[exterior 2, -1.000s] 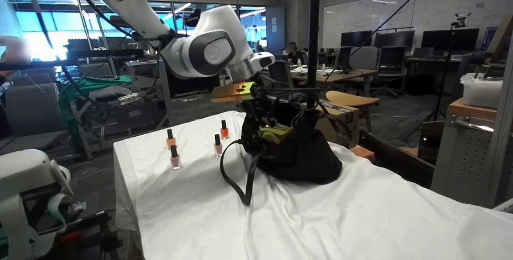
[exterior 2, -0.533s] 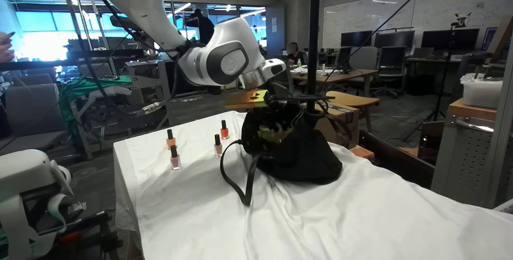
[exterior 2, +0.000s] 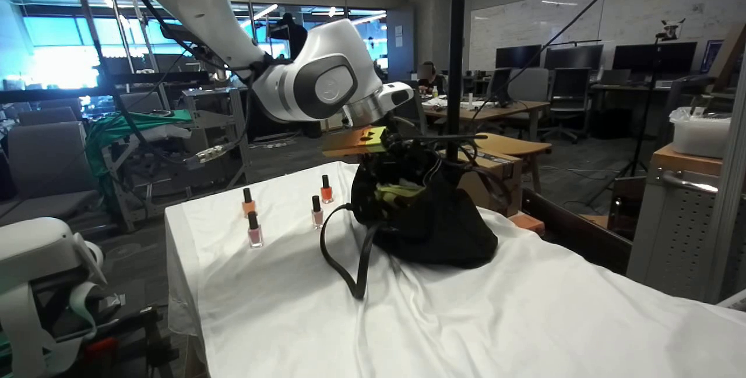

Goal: Pick up the nail polish and put them in the bag

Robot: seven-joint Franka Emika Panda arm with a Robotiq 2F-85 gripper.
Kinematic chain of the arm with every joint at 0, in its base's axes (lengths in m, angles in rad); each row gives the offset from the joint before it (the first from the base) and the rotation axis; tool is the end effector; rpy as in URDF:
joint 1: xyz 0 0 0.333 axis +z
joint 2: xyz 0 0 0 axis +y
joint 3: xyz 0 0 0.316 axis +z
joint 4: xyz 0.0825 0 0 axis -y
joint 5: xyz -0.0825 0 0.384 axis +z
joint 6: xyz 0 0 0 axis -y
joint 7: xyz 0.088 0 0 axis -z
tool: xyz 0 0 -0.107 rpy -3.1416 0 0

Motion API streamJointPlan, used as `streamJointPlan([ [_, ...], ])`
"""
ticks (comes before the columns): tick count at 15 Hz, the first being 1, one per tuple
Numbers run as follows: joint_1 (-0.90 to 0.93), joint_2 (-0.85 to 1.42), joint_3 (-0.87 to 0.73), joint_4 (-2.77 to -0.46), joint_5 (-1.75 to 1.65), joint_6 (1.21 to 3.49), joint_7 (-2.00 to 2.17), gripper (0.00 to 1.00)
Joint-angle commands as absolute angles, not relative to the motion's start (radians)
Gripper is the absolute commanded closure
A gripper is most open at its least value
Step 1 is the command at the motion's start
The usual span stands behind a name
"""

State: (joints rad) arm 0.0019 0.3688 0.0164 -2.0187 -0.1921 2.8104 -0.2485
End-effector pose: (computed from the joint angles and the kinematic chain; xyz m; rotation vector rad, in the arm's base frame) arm 0.6372 0.0203 0.3126 2.8696 0.6308 0.6088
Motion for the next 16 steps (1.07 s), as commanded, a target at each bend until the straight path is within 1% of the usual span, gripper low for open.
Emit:
streamJointPlan([
  [1, 0.016, 0.222, -0.029, -2.158, -0.254, 2.785, -0.216, 0.00],
  [6, 0.026, 0.031, -0.059, -2.343, -0.360, 2.748, -0.116, 0.00],
  [11, 0.011, -0.131, -0.013, -2.477, -0.416, 2.628, 0.008, 0.00],
  [16, 0.016, -0.210, 0.053, -2.570, -0.389, 2.520, 0.104, 0.00],
])
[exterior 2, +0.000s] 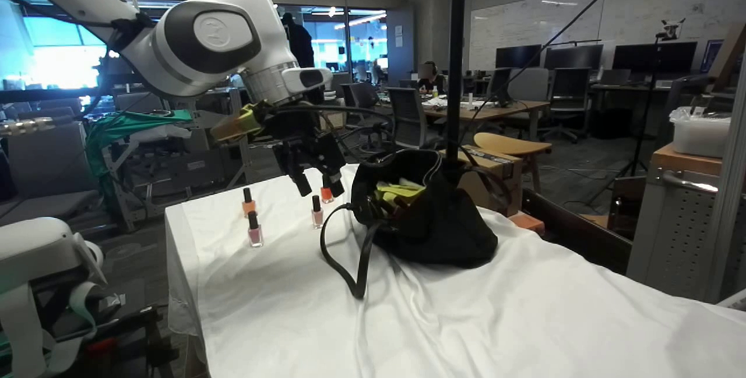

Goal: Pick up the nail polish and put them in the bag

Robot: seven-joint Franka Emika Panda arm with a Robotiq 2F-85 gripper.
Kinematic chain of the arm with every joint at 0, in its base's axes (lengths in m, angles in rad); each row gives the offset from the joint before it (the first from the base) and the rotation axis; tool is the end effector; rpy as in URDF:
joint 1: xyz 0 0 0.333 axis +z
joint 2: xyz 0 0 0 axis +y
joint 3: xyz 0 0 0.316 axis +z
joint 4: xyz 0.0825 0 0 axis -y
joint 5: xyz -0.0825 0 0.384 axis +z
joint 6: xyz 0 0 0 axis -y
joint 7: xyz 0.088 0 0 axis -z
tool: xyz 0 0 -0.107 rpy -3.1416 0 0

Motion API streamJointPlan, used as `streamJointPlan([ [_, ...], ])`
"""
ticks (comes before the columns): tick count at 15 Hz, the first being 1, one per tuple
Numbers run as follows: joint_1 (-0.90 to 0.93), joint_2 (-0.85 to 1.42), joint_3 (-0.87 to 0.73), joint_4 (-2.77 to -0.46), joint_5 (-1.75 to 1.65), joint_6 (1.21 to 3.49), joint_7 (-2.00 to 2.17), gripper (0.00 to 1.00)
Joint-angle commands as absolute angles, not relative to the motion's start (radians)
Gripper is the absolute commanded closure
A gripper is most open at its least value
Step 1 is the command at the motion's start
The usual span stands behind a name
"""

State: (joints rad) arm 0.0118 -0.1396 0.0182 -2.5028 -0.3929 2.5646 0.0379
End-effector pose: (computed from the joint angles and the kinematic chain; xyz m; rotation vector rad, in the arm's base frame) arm 0.4725 0.0200 0.3538 2.8524 0.4331 0.2995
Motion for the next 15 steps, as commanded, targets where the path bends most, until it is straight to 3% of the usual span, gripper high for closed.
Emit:
streamJointPlan([
  [1, 0.020, -0.218, 0.063, -2.585, -0.374, 2.509, 0.113, 0.00],
  [15, 0.160, -0.212, 0.092, -2.652, 0.085, 2.469, -0.062, 0.00],
])
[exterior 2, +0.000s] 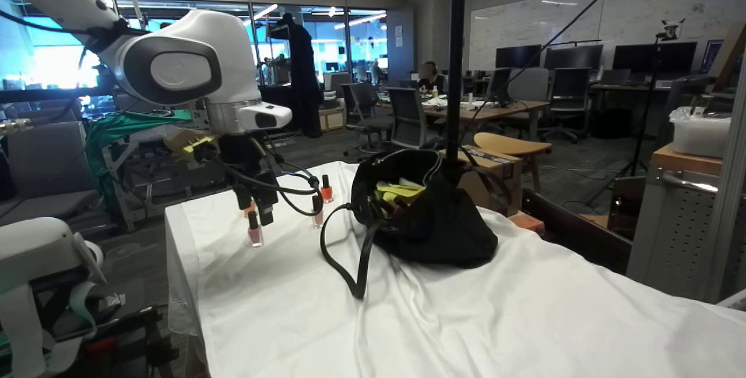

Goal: Pick up the nail polish and put them in the bag

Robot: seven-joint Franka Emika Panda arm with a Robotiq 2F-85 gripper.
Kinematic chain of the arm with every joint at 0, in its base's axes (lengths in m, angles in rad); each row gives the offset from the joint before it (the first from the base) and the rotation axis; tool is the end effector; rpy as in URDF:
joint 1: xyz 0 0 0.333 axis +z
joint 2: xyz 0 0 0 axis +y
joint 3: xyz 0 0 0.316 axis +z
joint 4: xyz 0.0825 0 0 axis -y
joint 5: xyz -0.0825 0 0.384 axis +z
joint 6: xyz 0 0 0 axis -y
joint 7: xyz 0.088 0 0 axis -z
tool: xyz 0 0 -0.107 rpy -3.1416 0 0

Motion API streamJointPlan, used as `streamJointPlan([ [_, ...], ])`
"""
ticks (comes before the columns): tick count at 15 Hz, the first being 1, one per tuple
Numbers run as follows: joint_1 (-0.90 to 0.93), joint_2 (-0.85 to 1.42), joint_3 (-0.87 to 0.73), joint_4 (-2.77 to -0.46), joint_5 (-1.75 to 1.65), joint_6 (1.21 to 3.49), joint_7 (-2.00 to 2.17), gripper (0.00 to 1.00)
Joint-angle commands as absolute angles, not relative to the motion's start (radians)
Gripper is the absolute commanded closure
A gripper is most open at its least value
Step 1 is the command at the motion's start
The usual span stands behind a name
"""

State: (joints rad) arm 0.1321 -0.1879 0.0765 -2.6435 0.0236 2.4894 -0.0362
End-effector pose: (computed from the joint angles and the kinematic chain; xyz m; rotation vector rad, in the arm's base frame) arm 0.4117 0.0861 0.3098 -3.1181 -0.3526 -0.0522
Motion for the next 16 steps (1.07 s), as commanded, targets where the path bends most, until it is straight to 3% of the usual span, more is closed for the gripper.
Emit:
streamJointPlan([
  [1, 0.166, -0.207, 0.102, -2.654, 0.085, 2.482, -0.045, 0.00],
  [16, 0.217, -0.032, 0.229, -2.556, 0.043, 2.575, 0.195, 0.00],
])
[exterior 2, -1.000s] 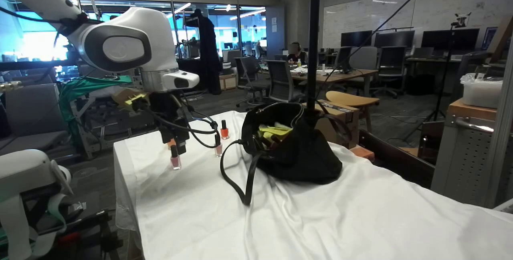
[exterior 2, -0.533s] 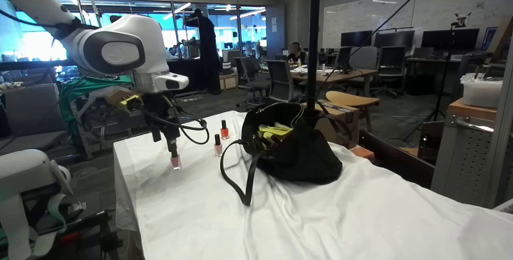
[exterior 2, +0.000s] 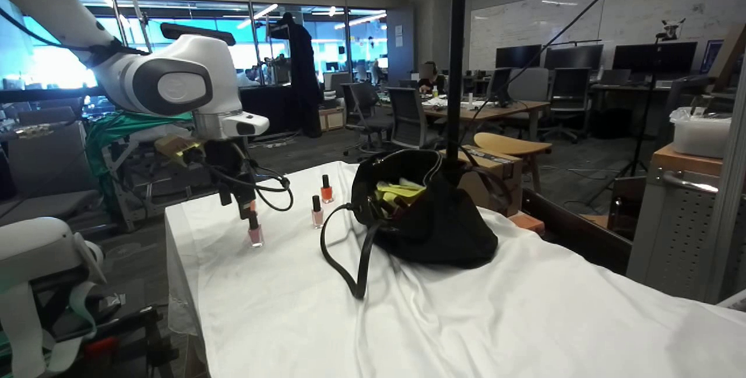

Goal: Pick up the nail polish and put them in the bag

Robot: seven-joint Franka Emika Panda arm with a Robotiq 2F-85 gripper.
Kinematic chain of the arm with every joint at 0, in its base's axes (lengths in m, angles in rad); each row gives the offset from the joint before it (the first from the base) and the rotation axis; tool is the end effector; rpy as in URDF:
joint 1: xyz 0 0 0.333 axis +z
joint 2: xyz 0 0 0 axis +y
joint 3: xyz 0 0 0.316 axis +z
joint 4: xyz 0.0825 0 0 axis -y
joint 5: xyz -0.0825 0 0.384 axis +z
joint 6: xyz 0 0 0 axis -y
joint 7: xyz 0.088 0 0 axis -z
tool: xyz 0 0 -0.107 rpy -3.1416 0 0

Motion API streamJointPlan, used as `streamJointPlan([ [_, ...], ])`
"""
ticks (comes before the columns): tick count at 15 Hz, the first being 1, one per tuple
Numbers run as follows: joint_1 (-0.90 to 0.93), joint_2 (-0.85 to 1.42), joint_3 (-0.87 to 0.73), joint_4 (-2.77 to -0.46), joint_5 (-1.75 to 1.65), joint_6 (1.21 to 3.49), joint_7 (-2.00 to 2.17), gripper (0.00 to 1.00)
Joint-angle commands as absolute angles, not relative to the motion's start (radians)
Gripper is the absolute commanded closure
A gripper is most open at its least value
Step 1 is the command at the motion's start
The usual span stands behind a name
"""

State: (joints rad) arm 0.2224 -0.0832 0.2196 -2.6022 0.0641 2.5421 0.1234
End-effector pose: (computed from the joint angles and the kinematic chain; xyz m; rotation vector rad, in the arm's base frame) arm 0.3961 0.1852 0.2851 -3.0902 -0.4127 -0.0242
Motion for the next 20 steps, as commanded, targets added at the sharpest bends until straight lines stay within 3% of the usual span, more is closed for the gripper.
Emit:
streamJointPlan([
  [1, 0.216, -0.015, 0.229, -2.547, 0.030, 2.587, 0.223, 0.00],
  [11, 0.218, 0.121, 0.156, -2.470, -0.208, 2.603, 0.510, 0.00],
  [20, 0.232, 0.175, 0.125, -2.452, -0.192, 2.598, 0.523, 0.00],
])
